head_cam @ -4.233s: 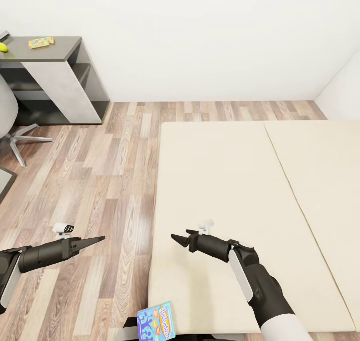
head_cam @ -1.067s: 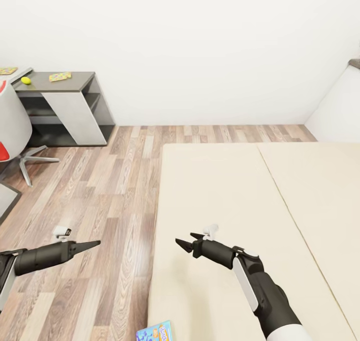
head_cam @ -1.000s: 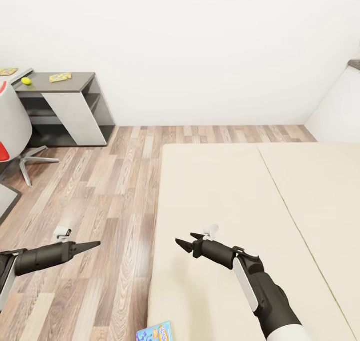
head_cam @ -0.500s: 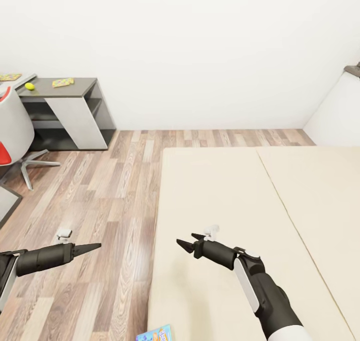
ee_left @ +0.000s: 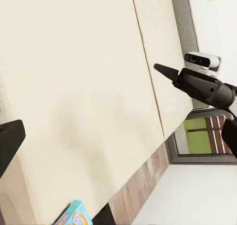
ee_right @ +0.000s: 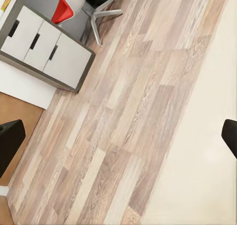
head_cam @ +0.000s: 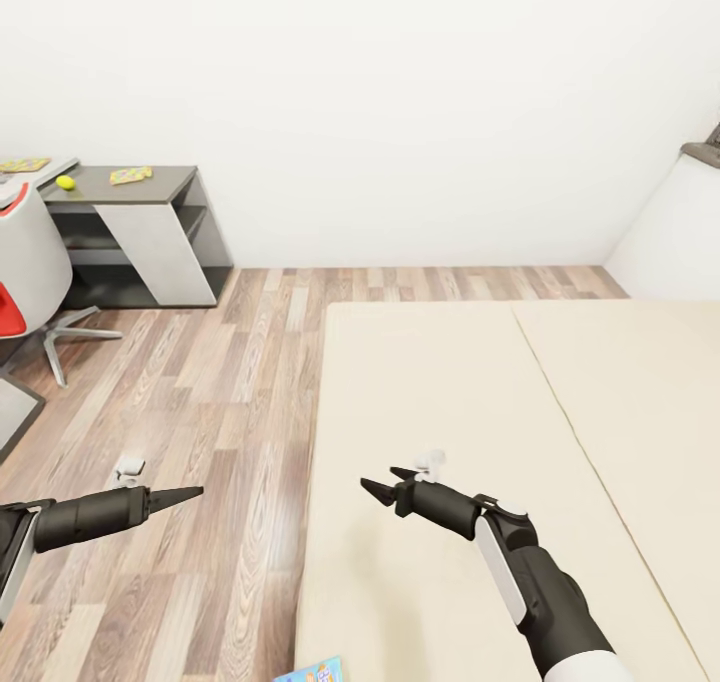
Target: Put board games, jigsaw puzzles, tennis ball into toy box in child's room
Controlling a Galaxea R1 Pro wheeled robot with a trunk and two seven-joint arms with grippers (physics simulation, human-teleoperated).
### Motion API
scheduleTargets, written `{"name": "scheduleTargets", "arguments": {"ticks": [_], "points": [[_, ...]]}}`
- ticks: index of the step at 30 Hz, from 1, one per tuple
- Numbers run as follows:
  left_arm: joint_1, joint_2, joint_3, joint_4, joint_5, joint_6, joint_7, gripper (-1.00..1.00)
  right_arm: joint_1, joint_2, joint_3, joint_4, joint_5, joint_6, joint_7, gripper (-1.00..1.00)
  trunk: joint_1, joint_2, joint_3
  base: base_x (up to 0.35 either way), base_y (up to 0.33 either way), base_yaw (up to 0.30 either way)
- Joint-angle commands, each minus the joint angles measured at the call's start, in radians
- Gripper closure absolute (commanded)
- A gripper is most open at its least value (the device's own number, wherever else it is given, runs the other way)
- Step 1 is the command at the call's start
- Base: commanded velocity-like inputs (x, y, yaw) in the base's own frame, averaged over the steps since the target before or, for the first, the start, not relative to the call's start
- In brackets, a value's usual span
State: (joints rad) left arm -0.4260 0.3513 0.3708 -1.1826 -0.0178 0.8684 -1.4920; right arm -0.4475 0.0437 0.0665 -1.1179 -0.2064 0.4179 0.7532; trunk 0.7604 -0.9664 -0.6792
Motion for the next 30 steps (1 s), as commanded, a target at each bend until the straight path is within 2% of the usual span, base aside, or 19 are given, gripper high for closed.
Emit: {"name": "scheduleTargets", "arguments": {"ticks": [1, 13, 30], "points": [[0.000, 0.000, 0.000, 0.000, -0.002, 0.011, -0.002, -1.00, 0.000, -0.001, 0.000, 0.000, -0.009, 0.009, 0.000, -1.00, 0.000, -0.001, 0.001, 0.000, 0.000, 0.000], [0.000, 0.000, 0.000, 0.000, -0.002, 0.011, 0.019, -1.00, 0.000, -0.014, -0.001, 0.000, -0.010, 0.009, -0.002, -1.00, 0.000, -0.001, 0.020, 0.000, 0.000, 0.000], [0.000, -0.004, -0.001, 0.000, -0.002, 0.011, 0.053, -1.00, 0.000, -0.017, -0.001, 0.002, -0.011, 0.010, -0.007, -1.00, 0.000, -0.001, 0.048, 0.000, 0.000, 0.000]]}}
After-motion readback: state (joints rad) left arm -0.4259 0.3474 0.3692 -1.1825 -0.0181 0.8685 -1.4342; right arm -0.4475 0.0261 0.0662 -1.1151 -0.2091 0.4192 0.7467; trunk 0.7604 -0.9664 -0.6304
